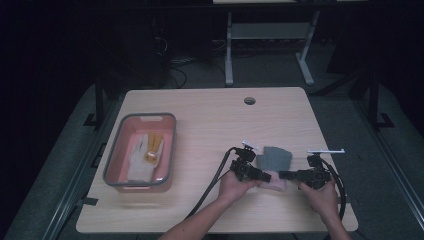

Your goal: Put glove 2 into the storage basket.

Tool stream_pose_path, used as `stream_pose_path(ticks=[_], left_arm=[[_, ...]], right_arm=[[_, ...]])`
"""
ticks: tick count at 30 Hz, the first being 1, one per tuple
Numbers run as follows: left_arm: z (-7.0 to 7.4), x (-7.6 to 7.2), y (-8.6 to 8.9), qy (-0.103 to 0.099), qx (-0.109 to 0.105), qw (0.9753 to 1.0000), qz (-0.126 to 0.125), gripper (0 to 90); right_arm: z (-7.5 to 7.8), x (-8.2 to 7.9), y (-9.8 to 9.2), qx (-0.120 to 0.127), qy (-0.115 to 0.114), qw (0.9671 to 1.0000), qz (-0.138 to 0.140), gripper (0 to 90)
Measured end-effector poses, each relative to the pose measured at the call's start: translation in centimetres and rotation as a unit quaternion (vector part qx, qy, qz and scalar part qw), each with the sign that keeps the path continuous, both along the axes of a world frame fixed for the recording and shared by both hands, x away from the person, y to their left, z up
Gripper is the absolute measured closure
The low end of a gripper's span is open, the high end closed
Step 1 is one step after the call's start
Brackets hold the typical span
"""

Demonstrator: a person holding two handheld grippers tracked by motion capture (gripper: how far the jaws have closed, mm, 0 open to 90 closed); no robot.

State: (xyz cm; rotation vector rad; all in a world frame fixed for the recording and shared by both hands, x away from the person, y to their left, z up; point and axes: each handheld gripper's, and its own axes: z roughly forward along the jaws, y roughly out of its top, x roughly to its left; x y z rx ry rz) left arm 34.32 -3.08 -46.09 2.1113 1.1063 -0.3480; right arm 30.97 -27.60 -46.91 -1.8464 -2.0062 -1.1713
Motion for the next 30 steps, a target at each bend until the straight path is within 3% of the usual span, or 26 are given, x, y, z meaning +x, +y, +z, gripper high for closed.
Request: stream_pose_path(ticks=[4,7,17,30], left_arm=[[-0.1,0.1,0.0,0.006,-0.006,0.9999,0.006,47.7],[-0.2,0.2,0.1,0.017,-0.018,0.9996,0.013,50.7],[-0.4,0.6,0.6,0.023,-0.043,0.9986,0.018,59.2],[-0.1,0.7,1.2,0.028,-0.062,0.9973,0.026,61.4]], right_arm=[[-0.2,0.0,0.1,0.011,0.005,0.9999,-0.002,58.9],[-0.6,0.0,0.0,0.036,0.012,0.9993,-0.007,63.0],[-0.5,-0.2,-0.1,0.05,0.005,0.9986,-0.016,70.4],[0.4,-0.2,0.0,0.065,-0.003,0.9978,-0.013,71.5]])
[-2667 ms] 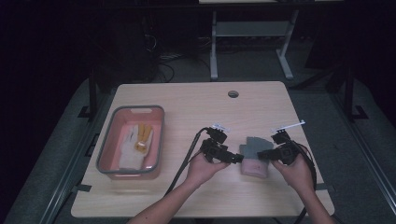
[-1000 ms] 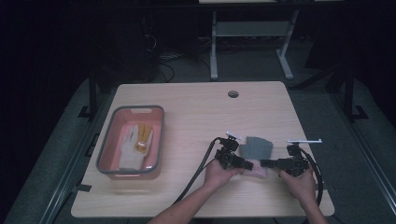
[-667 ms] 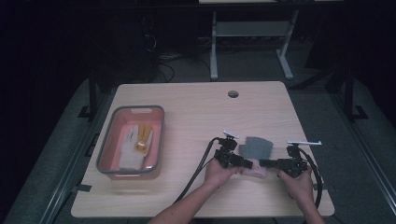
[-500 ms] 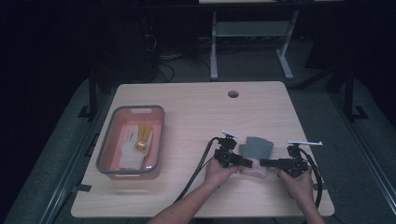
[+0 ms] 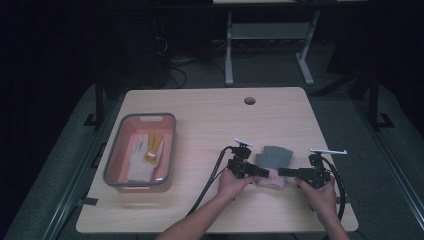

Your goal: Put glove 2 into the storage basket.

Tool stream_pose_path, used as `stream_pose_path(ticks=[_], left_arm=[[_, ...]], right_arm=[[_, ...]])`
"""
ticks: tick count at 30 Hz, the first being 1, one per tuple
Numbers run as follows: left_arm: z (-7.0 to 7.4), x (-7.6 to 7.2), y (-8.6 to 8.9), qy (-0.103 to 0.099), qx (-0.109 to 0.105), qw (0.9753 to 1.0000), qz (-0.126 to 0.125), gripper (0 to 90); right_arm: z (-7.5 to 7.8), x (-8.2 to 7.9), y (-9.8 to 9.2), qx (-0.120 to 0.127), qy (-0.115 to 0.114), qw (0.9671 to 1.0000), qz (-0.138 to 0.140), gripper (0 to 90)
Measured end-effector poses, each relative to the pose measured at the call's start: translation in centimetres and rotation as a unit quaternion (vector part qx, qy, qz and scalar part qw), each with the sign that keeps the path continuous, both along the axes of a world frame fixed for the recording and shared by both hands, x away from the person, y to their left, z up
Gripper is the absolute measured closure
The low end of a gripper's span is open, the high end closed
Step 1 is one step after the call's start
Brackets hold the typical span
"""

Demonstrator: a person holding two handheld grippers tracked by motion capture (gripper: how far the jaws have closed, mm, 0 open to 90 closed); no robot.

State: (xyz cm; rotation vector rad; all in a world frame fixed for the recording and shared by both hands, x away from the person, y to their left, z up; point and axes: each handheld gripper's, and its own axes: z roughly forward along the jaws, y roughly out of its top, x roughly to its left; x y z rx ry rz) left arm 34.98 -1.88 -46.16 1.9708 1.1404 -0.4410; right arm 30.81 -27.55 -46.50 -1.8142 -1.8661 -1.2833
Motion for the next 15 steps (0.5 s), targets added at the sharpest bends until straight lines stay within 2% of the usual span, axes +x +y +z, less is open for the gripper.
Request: stream_pose_path(ticks=[8,15], left_arm=[[1.0,0.0,1.2,-0.008,-0.015,0.9998,0.005,61.7],[1.9,-0.1,2.4,-0.017,-0.02,0.9996,0.01,61.7]], right_arm=[[1.1,0.3,0.7,0.006,-0.01,0.9999,0.007,71.6],[2.2,0.5,1.7,0.007,-0.022,0.9996,0.019,71.6]])
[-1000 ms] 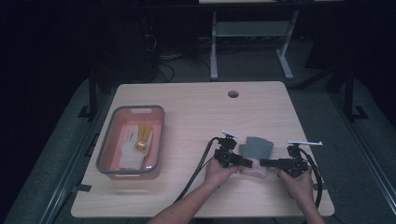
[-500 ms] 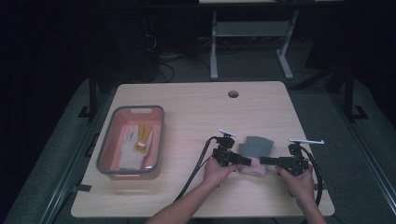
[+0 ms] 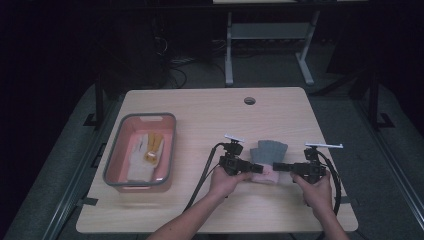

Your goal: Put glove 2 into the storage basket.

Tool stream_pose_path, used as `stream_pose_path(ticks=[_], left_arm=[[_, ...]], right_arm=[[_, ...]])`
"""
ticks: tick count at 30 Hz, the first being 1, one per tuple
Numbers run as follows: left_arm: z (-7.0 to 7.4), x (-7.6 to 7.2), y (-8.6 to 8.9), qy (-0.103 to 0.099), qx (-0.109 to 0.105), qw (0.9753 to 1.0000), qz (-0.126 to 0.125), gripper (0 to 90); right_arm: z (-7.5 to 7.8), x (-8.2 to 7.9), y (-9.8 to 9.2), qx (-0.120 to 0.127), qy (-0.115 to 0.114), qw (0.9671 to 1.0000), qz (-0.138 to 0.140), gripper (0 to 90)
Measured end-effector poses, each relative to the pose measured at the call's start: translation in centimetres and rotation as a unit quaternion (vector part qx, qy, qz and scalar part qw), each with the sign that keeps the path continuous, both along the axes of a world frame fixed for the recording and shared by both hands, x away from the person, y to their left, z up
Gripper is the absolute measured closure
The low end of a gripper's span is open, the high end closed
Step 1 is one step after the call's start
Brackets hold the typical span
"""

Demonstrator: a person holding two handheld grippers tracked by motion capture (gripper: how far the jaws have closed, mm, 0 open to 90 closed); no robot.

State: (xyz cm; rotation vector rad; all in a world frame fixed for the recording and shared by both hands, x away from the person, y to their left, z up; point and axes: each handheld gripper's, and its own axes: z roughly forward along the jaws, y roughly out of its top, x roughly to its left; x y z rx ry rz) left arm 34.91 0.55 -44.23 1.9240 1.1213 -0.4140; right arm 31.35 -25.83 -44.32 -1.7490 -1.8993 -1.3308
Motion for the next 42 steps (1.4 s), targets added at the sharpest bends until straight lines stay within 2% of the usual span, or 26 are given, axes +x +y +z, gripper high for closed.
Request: stream_pose_path(ticks=[15,42], left_arm=[[2.0,-0.3,2.6,-0.019,-0.004,0.9998,0.008,61.8],[4.5,-0.2,6.7,-0.046,-0.006,0.9985,0.028,61.9]], right_arm=[[1.8,0.6,2.1,0.012,-0.011,0.9997,0.019,71.6],[4.3,2.4,5.9,0.022,-0.025,0.998,0.054,71.5]])
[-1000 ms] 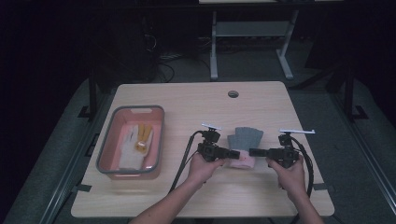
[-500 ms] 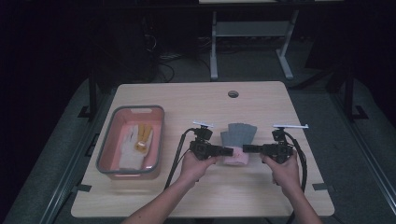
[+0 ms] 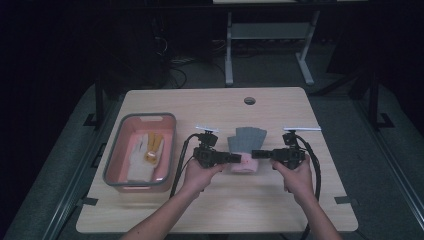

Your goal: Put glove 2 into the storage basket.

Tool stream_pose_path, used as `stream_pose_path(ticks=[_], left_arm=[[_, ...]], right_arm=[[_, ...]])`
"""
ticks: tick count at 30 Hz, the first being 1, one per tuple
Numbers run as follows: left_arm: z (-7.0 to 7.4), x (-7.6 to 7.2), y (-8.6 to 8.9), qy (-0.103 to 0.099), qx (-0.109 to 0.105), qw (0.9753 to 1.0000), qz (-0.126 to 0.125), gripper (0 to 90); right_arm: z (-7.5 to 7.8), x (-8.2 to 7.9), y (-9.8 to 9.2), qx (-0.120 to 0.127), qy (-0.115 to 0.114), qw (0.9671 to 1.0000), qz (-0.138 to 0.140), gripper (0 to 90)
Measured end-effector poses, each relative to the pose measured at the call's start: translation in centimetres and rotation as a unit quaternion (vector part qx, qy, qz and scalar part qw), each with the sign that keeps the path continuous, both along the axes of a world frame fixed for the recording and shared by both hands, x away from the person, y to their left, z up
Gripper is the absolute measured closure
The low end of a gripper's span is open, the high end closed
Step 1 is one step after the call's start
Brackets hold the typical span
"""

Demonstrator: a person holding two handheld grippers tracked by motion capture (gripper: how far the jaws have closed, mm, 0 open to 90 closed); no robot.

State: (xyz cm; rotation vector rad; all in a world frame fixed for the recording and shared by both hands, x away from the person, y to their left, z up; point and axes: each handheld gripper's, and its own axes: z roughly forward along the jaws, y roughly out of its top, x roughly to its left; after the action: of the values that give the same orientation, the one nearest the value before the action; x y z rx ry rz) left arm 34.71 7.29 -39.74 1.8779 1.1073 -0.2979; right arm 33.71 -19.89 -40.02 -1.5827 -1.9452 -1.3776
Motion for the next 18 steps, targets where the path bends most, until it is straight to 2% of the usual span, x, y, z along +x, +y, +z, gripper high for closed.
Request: stream_pose_path(ticks=[18], left_arm=[[1.3,0.1,2.5,-0.01,-0.003,0.9998,0.015,62.1]], right_arm=[[1.4,1.1,2.3,0.005,-0.005,0.9998,0.019,71.4]])
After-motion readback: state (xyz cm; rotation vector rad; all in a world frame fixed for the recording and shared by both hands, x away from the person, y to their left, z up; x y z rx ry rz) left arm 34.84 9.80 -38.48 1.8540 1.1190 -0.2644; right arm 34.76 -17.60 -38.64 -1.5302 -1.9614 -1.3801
